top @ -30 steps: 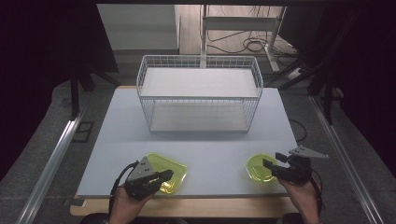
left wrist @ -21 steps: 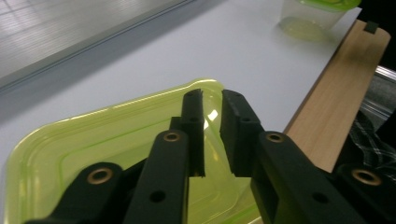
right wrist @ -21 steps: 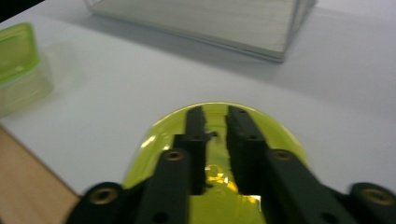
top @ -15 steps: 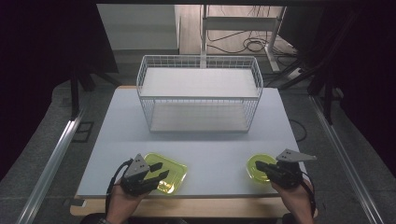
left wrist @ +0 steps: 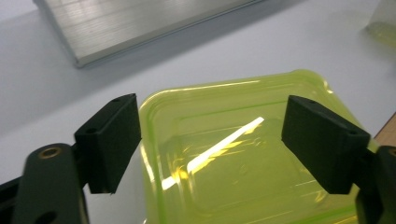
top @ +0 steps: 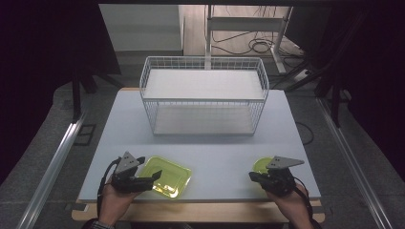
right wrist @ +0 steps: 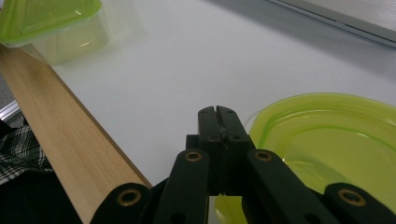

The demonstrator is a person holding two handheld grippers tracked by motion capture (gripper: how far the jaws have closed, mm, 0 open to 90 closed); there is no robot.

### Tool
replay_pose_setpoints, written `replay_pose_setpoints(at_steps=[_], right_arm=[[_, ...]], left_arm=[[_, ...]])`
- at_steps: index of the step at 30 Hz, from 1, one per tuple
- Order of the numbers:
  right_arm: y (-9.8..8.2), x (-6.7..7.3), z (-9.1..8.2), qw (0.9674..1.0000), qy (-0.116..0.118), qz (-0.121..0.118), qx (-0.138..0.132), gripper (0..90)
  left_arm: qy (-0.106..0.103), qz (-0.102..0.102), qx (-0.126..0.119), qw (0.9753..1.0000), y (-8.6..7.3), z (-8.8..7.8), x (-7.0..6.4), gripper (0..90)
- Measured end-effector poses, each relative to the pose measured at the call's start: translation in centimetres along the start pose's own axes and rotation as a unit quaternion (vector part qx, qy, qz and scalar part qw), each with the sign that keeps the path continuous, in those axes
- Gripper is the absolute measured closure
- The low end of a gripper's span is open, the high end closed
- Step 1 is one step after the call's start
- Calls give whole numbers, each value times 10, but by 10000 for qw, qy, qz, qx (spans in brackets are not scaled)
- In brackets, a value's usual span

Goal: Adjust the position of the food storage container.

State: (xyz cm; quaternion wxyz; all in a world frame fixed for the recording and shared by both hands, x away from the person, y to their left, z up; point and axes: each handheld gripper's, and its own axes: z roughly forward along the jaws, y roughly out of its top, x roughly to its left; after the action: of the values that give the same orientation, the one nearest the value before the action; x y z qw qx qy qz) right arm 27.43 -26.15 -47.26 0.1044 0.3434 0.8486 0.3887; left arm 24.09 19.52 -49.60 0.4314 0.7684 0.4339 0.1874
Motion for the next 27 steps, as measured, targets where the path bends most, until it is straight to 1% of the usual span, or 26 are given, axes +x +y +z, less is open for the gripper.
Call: replay_pose_setpoints(at_steps=[1,3,5,6,7,8,9,10,11,12,13,14,15,18,21,23,24,25,26,27], right_arm=[[0,-1,-1,10000,-58,-33,-10,891],[0,-3,-1,10000,-86,-34,-15,891],[-1,-6,-2,9999,-99,13,-39,891],[-2,-10,-4,9998,-184,9,-50,891],[-2,-11,-5,9997,-221,20,-46,891],[-2,-11,-5,9997,-221,20,-46,891],[-3,-16,-8,9996,-277,39,-57,891],[-3,-16,-8,9996,-277,39,-57,891],[-5,-20,-10,9994,-343,75,-77,890],[-5,-20,-10,9994,-343,75,-77,890],[-6,-25,-12,9991,-404,121,-100,890],[-6,-25,-12,9991,-404,121,-100,890],[-7,-31,-16,9986,-479,170,-120,891],[-9,-37,-20,9980,-576,233,-151,890],[-11,-43,-23,9970,-705,274,-169,891],[-11,-44,-24,9968,-713,306,-184,891],[-12,-45,-24,9966,-743,308,-181,891],[-11,-43,-24,9965,-773,280,-178,891],[-11,-43,-24,9965,-773,280,-178,891],[-11,-42,-24,9965,-774,265,-179,890]], left_arm=[[39,-16,8,10000,0,-1,1,191],[59,-31,12,10000,-1,-1,3,194],[84,-59,-1,9999,-2,-3,6,213],[97,-56,6,9999,-2,-4,8,242],[120,-76,-5,9999,-3,-5,10,252],[120,-76,-5,9999,-3,-5,10,262],[126,-108,-4,9999,-4,-6,13,278],[126,-108,-4,9999,-4,-6,13,289],[147,-118,13,9998,-5,-7,16,300],[147,-118,13,9998,-5,-7,16,307],[158,-142,32,9998,-6,-7,19,315],[158,-142,32,9998,-6,-7,19,321],[169,-156,26,9997,-6,-8,20,329],[185,-180,17,9997,-7,-10,23,340],[226,-213,9,9995,-8,-11,26,353],[252,-223,5,9994,-8,-12,27,359],[286,-224,6,9993,-8,-13,28,378],[306,-237,3,9993,-9,-14,30,430],[337,-245,5,9991,-9,-15,31,430],[347,-246,6,9991,-10,-16,34,471]])
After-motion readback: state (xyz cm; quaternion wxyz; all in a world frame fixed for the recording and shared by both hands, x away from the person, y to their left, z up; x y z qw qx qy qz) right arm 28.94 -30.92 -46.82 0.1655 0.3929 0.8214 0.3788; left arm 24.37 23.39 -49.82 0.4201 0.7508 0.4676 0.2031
